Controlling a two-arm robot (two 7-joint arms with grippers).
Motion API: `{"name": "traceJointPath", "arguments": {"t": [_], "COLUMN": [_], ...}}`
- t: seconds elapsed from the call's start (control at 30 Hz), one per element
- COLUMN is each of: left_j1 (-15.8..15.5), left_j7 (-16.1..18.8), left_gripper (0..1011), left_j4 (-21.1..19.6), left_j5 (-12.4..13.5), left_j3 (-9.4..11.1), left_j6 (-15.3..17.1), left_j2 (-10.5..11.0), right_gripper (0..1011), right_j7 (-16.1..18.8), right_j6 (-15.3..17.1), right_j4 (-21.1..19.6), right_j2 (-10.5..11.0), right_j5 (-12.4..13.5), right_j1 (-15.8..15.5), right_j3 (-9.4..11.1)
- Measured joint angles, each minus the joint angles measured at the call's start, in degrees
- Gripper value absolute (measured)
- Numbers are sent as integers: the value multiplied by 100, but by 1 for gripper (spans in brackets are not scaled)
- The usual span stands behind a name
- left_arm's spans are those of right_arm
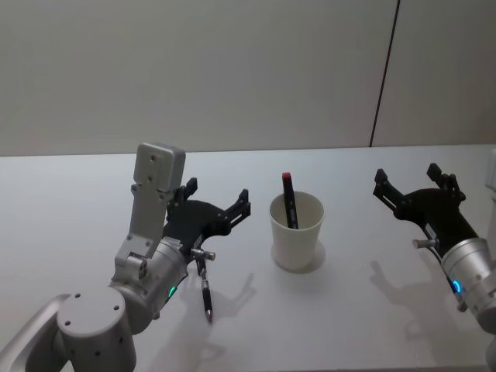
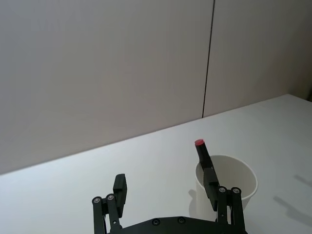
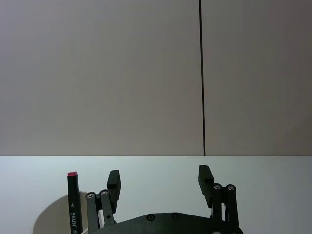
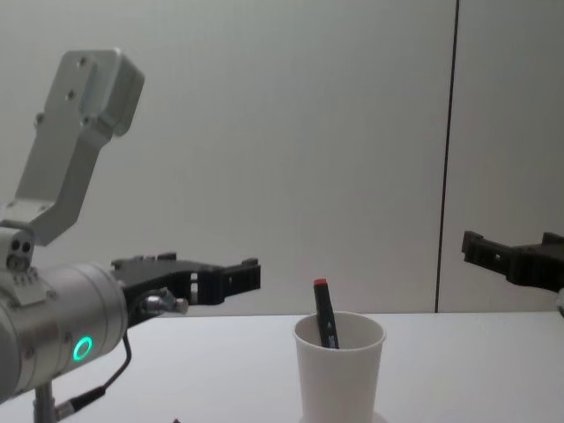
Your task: Place the pen into the pen holder.
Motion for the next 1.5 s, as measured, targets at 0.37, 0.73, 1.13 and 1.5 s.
{"name": "traceJointPath", "arguments": {"t": [0.37, 0.73, 1.13, 1.5], "left_j1": [92, 98, 43, -35], "left_j7": [606, 1024, 1217, 1267], "left_gripper": [1003, 1003, 1003, 1003], "left_j4": [-77, 11, 248, 413], "left_j5": [-719, -1151, -1296, -1119], "left_j3": [-74, -97, -74, -29], "left_j6": [762, 1518, 2182, 2689], "left_j2": [-90, -207, -341, -424], "right_gripper": [1001, 1001, 1002, 1001], "right_j7": [-4, -3, -3, -3], "right_j6": [8, 10, 10, 9], "right_j4": [-7, -11, -12, -11], "right_j2": [5, 6, 7, 6], "right_j5": [4, 4, 3, 3], "right_j1": [-6, -10, -10, -10], "right_j3": [1, 1, 1, 1]}}
